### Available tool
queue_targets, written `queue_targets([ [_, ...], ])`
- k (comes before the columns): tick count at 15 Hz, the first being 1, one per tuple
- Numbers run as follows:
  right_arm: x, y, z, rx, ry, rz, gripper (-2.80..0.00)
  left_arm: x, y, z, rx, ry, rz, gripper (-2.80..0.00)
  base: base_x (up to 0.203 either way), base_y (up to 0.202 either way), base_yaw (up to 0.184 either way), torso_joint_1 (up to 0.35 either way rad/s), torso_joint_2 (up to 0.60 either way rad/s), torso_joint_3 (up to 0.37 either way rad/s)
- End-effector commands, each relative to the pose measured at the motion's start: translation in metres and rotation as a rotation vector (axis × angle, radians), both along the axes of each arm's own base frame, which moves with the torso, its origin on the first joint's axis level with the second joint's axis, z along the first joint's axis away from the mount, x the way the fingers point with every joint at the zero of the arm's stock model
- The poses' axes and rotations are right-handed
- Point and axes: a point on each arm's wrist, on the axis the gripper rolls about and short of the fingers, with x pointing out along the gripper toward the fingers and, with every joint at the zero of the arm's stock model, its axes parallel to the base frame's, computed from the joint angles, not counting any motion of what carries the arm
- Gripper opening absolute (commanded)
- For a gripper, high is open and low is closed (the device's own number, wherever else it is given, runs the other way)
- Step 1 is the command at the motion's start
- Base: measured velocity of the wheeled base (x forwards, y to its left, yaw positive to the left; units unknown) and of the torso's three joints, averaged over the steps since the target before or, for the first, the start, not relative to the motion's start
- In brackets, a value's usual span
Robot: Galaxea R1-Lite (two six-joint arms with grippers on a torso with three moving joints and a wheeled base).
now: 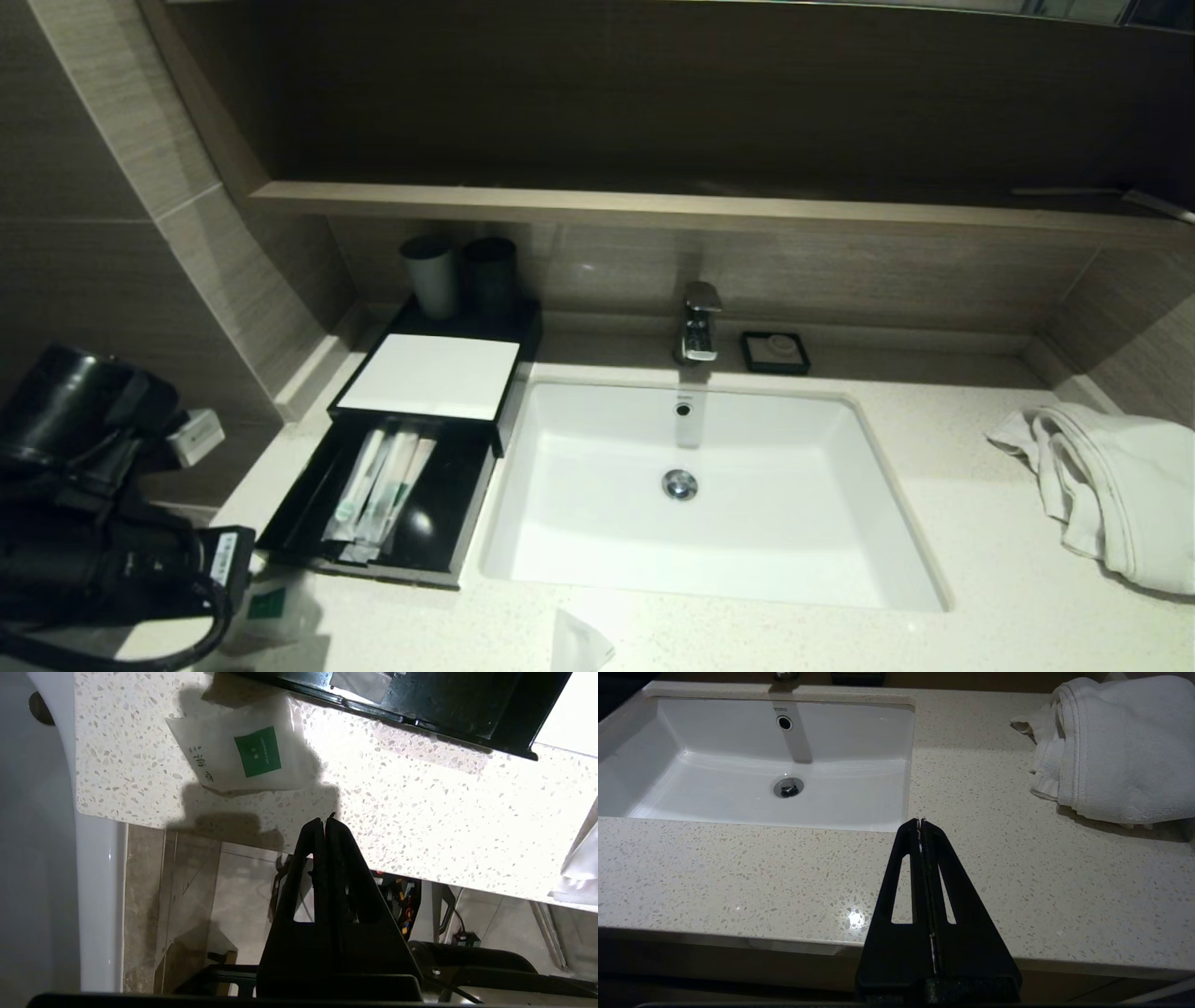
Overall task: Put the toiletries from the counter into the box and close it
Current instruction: Pick up the bathroom toiletry
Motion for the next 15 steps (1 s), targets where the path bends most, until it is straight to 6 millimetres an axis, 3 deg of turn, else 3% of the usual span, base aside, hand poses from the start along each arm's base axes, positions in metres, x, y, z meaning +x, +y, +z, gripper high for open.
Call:
queue_targets([
  [1,0.000,0.000,0.000,0.000,0.000,0.001,-2.80,-0.012,0.002,-0.009,-0.003,-0.016,0.001,-2.80,0.000,0.000,0.000,0.000,0.00,0.000],
  [8,0.000,0.000,0.000,0.000,0.000,0.001,-2.80,-0.032,0.011,-0.037,0.012,0.053,0.040,-2.80,0.000,0.000,0.000,0.000,0.00,0.000],
  [15,0.000,0.000,0.000,0.000,0.000,0.001,-2.80,-0.019,0.028,-0.073,0.049,0.100,0.088,-2.80,0.000,0.000,0.000,0.000,0.00,0.000],
])
